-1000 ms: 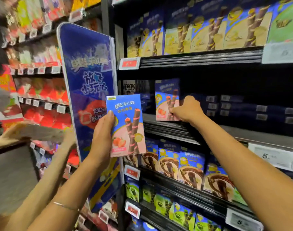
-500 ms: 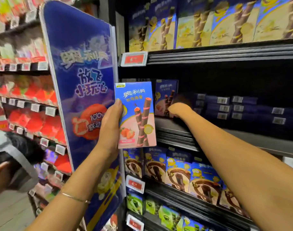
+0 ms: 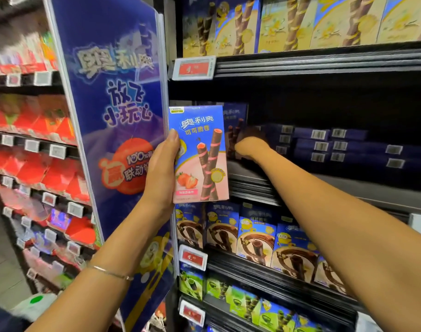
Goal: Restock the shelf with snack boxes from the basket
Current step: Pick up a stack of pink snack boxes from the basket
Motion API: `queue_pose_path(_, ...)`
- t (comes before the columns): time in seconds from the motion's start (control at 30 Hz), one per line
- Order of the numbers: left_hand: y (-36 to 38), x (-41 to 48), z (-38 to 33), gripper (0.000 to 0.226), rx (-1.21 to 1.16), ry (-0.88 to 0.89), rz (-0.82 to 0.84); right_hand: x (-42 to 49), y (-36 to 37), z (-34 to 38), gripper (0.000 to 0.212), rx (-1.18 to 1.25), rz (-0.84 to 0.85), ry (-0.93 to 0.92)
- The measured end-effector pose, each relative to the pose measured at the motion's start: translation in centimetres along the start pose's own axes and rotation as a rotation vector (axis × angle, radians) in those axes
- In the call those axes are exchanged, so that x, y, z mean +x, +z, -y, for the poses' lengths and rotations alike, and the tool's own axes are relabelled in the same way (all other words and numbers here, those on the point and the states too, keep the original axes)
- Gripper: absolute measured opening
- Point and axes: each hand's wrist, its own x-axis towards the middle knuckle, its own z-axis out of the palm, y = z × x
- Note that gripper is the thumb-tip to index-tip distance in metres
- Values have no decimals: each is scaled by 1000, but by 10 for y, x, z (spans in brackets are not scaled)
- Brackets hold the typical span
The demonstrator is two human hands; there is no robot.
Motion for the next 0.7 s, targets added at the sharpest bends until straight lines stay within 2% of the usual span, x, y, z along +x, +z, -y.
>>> queue_pose_path(0.1,1,-2,1,76,-20,-19,12,-24,-18,-4,22,66,9,-16)
queue_pose_path(0.13,1,-2,1,77,-24,-19,12,-36,-24,-6,31,153,-53,-24)
queue_pose_path(0.2,1,-3,3,74,-22,-11,22,-71,-32,-10,45,503,-185,-58)
queue_pose_path(0.23,2,-4,4,75,-23,-8,27,-95,-34,-11,49,677,-183,-88)
queue_pose_path(0.3,7,-5,5,80,-44,-5,29,-141,-35,-10,52,877,-7,-160)
queue_pose_path(0.37,13,-6,7,71,-55,14,37,-175,-33,-7,54,849,106,-252)
queue_pose_path(0.43,19,-5,9,61,-31,24,28,-188,-32,-6,45,780,41,-295)
queue_pose_path(0.5,24,-4,9,64,18,34,35,-190,-33,-7,36,776,-16,-281)
queue_pose_path(0.6,32,-3,8,84,117,-26,40,-191,-36,-10,27,834,-25,-257)
queue_pose_path(0.7,33,2,13,76,255,-37,7,-188,-38,-18,25,906,-17,-222)
